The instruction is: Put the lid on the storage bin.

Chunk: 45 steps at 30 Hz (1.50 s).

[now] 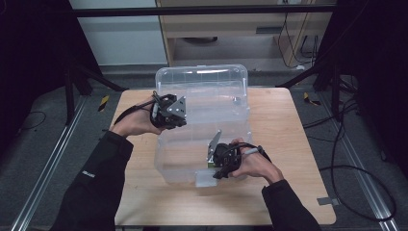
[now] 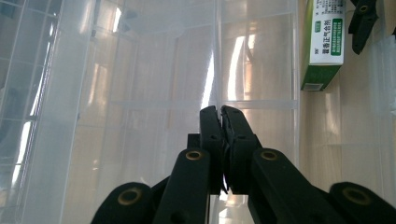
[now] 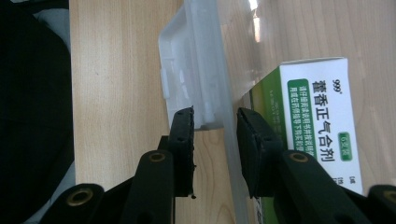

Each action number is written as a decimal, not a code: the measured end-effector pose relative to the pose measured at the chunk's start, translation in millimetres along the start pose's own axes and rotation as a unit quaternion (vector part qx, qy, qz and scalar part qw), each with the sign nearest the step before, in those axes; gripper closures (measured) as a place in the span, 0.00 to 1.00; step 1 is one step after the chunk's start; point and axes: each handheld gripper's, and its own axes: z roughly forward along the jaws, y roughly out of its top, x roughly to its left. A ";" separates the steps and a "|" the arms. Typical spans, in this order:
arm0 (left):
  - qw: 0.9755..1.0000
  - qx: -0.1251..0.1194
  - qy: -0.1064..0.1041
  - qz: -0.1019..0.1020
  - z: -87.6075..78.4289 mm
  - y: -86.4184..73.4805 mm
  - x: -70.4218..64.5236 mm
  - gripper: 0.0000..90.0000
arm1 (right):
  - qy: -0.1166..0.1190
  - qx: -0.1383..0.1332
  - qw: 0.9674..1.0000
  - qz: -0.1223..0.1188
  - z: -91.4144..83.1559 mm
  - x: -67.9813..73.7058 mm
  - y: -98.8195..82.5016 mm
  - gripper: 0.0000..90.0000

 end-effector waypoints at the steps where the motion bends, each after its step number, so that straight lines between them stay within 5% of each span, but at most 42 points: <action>1: 1.000 -0.002 0.000 -0.001 -0.2 -0.6 -1.2 0.97 | 0.001 0.000 1.000 -0.001 0.0 -0.2 0.0 0.76; 45: 1.000 -0.013 -0.016 -0.011 -2.7 -6.6 -41.0 0.96 | -0.020 -0.010 1.000 0.000 -1.0 5.8 -2.2 0.75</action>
